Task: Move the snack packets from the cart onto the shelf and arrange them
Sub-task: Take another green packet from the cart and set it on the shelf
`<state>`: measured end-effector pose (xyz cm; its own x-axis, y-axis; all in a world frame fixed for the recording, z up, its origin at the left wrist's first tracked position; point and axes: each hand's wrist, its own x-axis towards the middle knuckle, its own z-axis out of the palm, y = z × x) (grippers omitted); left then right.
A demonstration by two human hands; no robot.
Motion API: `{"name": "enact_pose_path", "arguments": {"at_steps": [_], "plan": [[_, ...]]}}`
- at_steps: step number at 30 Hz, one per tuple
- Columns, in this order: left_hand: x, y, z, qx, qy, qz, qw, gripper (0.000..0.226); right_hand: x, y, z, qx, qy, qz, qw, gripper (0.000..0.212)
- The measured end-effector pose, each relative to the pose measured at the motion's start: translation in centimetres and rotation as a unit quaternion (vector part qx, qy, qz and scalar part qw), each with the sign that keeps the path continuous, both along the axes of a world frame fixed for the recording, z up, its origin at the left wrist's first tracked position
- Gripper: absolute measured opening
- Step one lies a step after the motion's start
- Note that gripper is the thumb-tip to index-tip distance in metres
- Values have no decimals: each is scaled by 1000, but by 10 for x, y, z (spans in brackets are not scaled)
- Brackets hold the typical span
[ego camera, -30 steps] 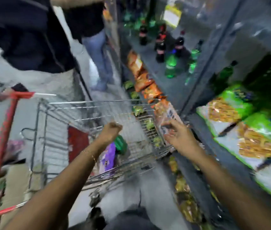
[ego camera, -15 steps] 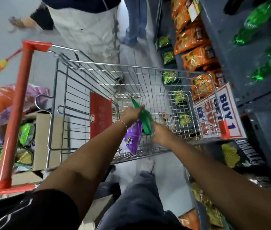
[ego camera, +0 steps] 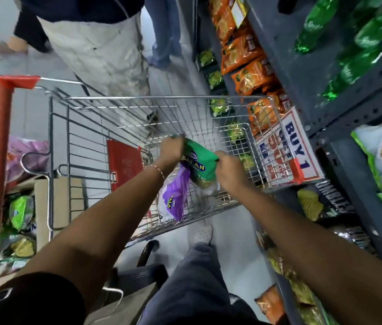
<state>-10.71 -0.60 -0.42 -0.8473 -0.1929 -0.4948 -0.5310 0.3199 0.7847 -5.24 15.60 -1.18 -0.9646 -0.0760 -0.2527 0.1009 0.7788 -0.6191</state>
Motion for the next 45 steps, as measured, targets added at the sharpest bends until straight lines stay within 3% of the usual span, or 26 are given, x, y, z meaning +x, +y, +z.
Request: {"name": "enact_pose_path", "arguments": {"at_steps": [3, 5, 7, 9, 10, 14, 17, 19, 21, 22, 24, 26, 27, 33, 37, 45], "plan": [[3, 1, 20, 126, 97, 48, 986, 38, -2, 20, 48, -37, 64, -37, 997, 22], [8, -1, 40, 159, 72, -29, 984, 48, 0, 36, 81, -84, 96, -42, 991, 23], [16, 4, 59, 123, 61, -152, 979, 59, 7, 58, 126, -128, 141, -53, 980, 26], [25, 16, 82, 156, 79, -240, 955, 86, 14, 81, 176, -155, 216, -61, 962, 26], [31, 23, 95, 157, 84, -274, 945, 88, 19, 92, 204, -170, 250, -63, 951, 25], [45, 73, 151, 138, 170, -372, 902, 83, 50, 121, 316, -231, 347, -78, 906, 28], [67, 127, 216, 173, 272, -401, 857, 57, 94, 153, 399, -271, 437, -102, 851, 25], [84, 159, 256, 192, 307, -403, 840, 63, 134, 176, 443, -282, 487, -121, 817, 14], [106, 191, 296, 198, 320, -427, 822, 70, 180, 196, 468, -255, 487, -127, 826, 12], [113, 203, 309, 212, 322, -441, 810, 64, 201, 203, 469, -247, 466, -132, 839, 24], [140, 234, 343, 251, 329, -462, 785, 32, 248, 220, 461, -197, 447, -161, 858, 61], [170, 265, 371, 314, 341, -507, 727, 29, 287, 231, 451, -161, 445, -191, 860, 80], [187, 281, 383, 336, 347, -522, 703, 37, 305, 239, 449, -152, 455, -216, 851, 80], [245, 386, 411, 379, 375, -549, 644, 88, 384, 302, 452, -96, 518, -358, 771, 75], [290, 443, 418, 368, 371, -589, 616, 93, 426, 349, 444, -87, 518, -424, 738, 80], [315, 498, 413, 347, 332, -629, 612, 80, 441, 397, 422, -58, 475, -518, 709, 84]]}}
